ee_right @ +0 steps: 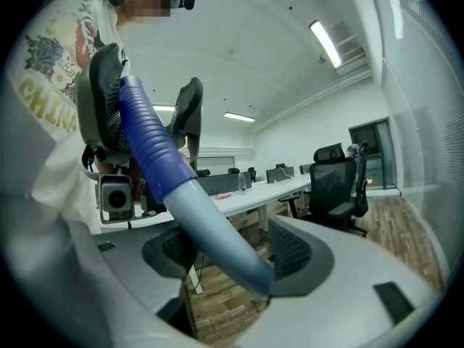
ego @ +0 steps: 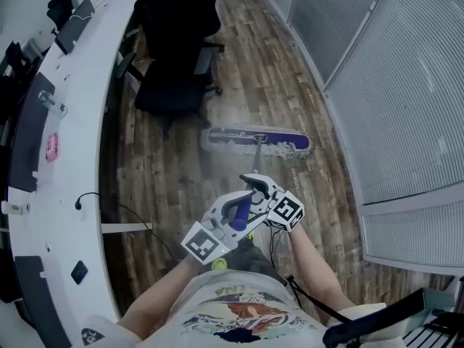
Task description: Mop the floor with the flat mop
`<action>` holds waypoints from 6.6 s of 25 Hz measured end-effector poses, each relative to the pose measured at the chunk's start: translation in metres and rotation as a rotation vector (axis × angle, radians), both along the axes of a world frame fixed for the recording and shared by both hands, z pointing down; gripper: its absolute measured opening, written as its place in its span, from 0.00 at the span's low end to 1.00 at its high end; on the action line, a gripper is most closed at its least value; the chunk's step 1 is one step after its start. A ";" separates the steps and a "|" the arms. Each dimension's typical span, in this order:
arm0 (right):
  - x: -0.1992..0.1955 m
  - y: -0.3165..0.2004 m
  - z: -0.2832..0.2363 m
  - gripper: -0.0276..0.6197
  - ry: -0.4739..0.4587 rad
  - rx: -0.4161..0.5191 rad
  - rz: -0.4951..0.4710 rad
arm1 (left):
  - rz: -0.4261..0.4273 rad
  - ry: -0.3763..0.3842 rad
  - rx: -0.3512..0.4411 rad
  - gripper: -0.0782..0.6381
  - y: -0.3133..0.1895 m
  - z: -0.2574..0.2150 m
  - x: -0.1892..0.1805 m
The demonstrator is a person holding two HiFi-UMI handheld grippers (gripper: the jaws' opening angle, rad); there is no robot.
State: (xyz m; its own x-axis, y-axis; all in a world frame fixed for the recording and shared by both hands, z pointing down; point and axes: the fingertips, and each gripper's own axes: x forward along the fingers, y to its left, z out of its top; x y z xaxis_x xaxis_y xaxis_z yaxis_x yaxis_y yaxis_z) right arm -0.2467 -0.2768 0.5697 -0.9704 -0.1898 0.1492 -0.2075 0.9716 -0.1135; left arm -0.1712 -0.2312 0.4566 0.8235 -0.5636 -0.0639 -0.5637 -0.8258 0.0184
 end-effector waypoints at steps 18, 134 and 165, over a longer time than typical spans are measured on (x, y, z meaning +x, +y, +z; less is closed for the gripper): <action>0.030 -0.033 0.012 0.45 0.062 -0.035 0.046 | 0.091 -0.196 0.036 0.37 -0.025 0.021 0.039; 0.134 0.041 0.047 0.48 0.076 -0.132 0.219 | 0.167 -0.183 -0.017 0.38 0.066 0.049 0.137; 0.297 0.361 0.038 0.48 0.048 -0.150 0.020 | 0.059 -0.254 -0.040 0.38 0.371 0.045 0.321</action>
State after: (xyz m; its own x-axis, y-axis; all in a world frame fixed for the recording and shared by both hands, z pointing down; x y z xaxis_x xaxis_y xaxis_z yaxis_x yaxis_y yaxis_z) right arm 0.0508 0.0843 0.6076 -0.9577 -0.1816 0.2233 -0.2357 0.9400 -0.2465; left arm 0.1500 0.1402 0.5019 0.8419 -0.5119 0.1705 -0.5052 -0.8589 -0.0844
